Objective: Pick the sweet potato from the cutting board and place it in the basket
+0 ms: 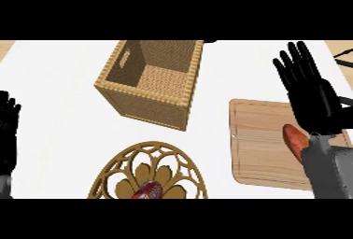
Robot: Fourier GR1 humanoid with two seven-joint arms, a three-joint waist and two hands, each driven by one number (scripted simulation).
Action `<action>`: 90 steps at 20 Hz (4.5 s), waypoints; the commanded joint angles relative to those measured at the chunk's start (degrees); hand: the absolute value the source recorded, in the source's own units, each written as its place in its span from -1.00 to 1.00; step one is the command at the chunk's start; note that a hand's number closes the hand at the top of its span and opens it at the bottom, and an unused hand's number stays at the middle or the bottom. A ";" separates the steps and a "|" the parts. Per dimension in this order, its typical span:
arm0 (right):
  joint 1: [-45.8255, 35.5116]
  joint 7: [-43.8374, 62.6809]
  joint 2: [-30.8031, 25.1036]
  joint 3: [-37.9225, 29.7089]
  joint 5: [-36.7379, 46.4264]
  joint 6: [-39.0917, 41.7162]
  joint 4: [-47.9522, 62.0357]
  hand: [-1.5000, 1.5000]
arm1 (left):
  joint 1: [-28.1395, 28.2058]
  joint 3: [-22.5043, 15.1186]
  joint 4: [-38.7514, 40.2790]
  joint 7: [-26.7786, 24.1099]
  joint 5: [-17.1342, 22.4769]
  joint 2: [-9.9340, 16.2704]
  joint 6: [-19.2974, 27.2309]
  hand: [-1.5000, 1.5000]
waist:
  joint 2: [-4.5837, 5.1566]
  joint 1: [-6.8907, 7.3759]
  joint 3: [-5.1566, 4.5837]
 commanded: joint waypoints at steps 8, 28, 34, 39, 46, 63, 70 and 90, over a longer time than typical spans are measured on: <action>2.49 9.16 5.06 17.08 -16.41 25.50 1.24 1.00 | -6.65 -9.98 -4.23 -1.08 -6.06 3.45 -9.56 0.00 | -0.93 -1.32 1.07; -12.13 21.02 -41.34 10.30 11.46 43.90 -20.57 -1.00 | -11.99 -10.88 -1.17 1.71 -7.81 2.79 -13.28 0.00 | -1.04 0.85 0.45; -18.37 19.07 -46.41 13.68 7.80 59.93 -12.67 -1.00 | -15.35 -11.68 -0.73 4.16 -9.19 0.53 -12.76 0.00 | -1.09 0.78 0.66; -24.19 16.10 -41.53 17.58 16.63 64.84 -3.22 -1.00 | -15.34 -10.32 -1.56 4.10 -8.87 0.52 -14.80 0.00 | -0.92 1.68 0.74; -17.42 2.17 -38.98 17.09 33.11 65.16 -1.11 -1.00 | -13.74 -9.01 0.69 1.99 -11.85 -1.81 -14.36 0.00 | -1.09 0.46 0.86; -10.68 -18.39 -39.06 29.91 59.99 51.01 6.15 -1.00 | -13.43 -5.05 -0.66 5.59 -13.74 -4.33 -18.40 0.00 | -1.34 -0.29 0.80; -12.38 -29.02 -38.27 29.96 67.26 42.80 18.56 -1.00 | -11.62 -2.02 -4.42 6.23 -13.62 -3.15 -21.74 0.00 | -1.35 0.29 0.81; -6.37 -31.96 -29.60 23.99 77.66 40.22 20.62 -1.00 | -11.39 3.30 -4.11 6.56 -19.35 -8.07 -26.47 0.00 | -1.46 -0.10 0.77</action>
